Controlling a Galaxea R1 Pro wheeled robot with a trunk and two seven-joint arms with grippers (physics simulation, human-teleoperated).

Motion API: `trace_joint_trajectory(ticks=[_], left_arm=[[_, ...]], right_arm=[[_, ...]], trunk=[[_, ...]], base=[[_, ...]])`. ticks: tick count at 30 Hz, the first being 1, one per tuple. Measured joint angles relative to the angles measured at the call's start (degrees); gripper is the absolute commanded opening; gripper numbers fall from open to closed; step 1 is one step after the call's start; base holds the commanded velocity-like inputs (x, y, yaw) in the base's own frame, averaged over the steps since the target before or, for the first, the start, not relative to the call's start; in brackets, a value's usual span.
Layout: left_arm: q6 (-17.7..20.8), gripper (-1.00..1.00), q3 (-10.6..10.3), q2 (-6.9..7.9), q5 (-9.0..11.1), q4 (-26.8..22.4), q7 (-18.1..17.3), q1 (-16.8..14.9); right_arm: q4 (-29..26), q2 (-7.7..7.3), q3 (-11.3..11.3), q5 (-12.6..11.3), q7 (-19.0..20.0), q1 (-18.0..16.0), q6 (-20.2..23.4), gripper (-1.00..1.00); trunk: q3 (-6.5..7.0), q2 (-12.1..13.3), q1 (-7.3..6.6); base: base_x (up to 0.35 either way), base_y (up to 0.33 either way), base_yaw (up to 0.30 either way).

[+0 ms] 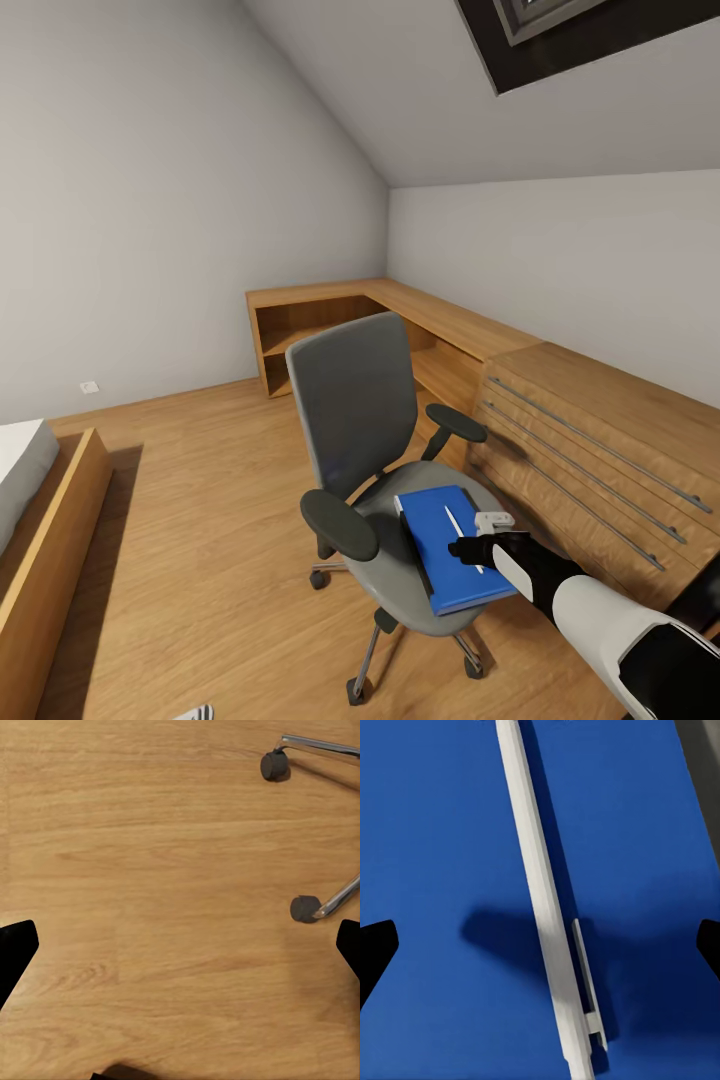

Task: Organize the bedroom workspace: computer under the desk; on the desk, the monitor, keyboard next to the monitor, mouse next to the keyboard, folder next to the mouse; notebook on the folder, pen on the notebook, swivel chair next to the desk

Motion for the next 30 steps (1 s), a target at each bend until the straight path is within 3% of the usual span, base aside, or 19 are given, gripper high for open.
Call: trace_joint_trajectory(ticks=[5, 9, 24, 30], left_arm=[[0.0, 1.00, 0.0, 0.00, 0.0, 0.0, 0.0, 0.0], [0.0, 1.00, 0.0, 0.00, 0.0, 0.0, 0.1, 0.0], [0.0, 1.00, 0.0, 0.00, 0.0, 0.0, 0.1, 0.0], [0.0, 1.00, -0.1, 0.00, 0.0, 0.0, 0.1, 0.0]], right_arm=[[0.0, 0.00, 0.0, 0.0, 0.0, 0.0, 0.0, 1.00], [0.0, 0.00, 0.0, 0.0, 0.0, 0.0, 0.0, 1.00], [-0.1, 0.00, 0.0, 0.1, 0.0, 0.0, 0.0, 1.00], [-0.1, 0.00, -0.1, 0.2, 0.0, 0.0, 0.0, 1.00]], trunk=[[0.00, 0.0, 0.00], [-0.71, -1.6, 0.87], [-0.72, -1.6, 0.88], [-1.61, -3.6, 1.97]], base=[[0.000, 0.000, 0.000], [0.000, 0.000, 0.000], [0.000, 0.000, 0.000], [0.000, 0.000, 0.000]])
